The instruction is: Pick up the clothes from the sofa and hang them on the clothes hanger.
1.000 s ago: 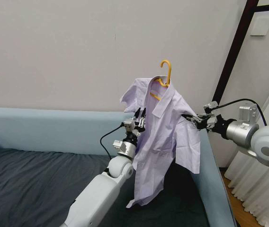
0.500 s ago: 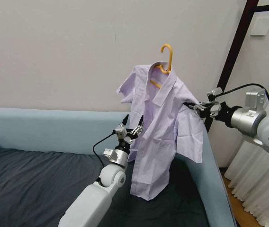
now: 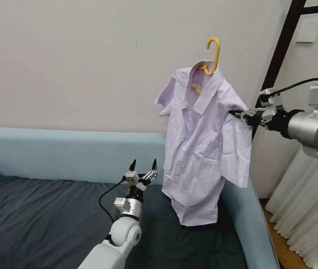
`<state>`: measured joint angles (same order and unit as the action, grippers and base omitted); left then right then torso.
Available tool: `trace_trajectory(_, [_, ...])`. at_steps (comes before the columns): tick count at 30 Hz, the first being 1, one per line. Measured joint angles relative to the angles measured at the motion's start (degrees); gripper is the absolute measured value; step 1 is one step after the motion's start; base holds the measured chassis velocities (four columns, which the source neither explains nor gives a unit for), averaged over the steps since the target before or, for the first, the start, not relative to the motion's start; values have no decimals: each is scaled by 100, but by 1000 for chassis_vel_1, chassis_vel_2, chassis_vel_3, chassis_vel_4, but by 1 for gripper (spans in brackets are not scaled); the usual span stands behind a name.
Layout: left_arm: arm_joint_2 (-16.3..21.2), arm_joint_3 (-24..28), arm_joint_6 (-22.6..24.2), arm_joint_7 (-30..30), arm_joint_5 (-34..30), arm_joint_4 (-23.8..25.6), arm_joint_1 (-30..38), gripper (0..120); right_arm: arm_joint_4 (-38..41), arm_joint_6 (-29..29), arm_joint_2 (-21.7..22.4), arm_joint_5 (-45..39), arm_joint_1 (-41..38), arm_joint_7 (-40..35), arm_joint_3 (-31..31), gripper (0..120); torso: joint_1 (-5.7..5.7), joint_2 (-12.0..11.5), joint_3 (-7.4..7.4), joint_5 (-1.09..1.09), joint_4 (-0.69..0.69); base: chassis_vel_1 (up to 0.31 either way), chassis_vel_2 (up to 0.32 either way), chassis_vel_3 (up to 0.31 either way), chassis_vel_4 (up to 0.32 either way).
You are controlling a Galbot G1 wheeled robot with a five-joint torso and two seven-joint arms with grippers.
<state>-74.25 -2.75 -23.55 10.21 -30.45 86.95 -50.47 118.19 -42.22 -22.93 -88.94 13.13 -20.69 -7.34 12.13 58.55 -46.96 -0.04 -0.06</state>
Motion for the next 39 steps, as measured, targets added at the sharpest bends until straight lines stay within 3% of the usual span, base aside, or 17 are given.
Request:
trace_trajectory(12, [80, -107, 53, 35, 67, 560, -418, 100, -104, 17, 676, -453, -207, -413, -75, 2, 0, 0, 0, 1, -2, 0, 0, 0, 0])
trace_trajectory(18, [100, -169, 118, 94, 94, 832, -585, 100, -322, 27, 680, -180, -465, -256, -81, 2, 0, 1, 1, 0, -1, 0, 0, 0, 0])
trace_trajectory(29, [126, -311, 195, 168, 213, 1265, -1042, 100, -1183, 37, -256, 1861, -551, 122, -258, 2, 0, 0, -1, 1, 1, 0, 0, 0, 0])
trace_trajectory(33, [126, -373, 198, 179, 232, 1315, -1140, 100, -1480, 124, -628, 2769, -334, 294, -607, 2, 1, 0, -1, 1, 0, 0, 0, 0, 0])
trace_trajectory(39, [106, -386, 189, 184, 245, 1272, -1157, 100, -1450, 177, -746, 3169, -42, 341, -1004, 2, 1, 0, -1, 1, -1, 0, 0, 0, 0])
